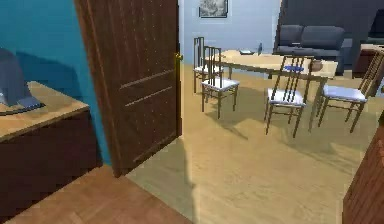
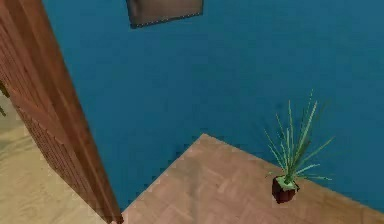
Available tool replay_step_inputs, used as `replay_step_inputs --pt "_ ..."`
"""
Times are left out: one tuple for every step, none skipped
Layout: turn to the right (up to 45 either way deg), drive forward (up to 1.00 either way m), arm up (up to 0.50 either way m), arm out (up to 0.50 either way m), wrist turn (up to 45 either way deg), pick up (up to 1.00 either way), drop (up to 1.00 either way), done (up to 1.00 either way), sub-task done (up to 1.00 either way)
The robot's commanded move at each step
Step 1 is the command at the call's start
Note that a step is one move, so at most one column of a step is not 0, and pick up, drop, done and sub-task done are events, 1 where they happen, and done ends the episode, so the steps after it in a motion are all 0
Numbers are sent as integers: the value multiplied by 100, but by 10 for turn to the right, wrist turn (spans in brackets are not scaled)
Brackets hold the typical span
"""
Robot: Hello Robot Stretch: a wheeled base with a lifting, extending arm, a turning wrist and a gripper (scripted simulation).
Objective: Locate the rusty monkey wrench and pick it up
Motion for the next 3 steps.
replay_step_inputs --pt "0 75 0 0 0 0 0 0 0" --pt "420 0 0 0 0 0 0 0 0" --pt "0 100 0 0 0 0 0 0 0"
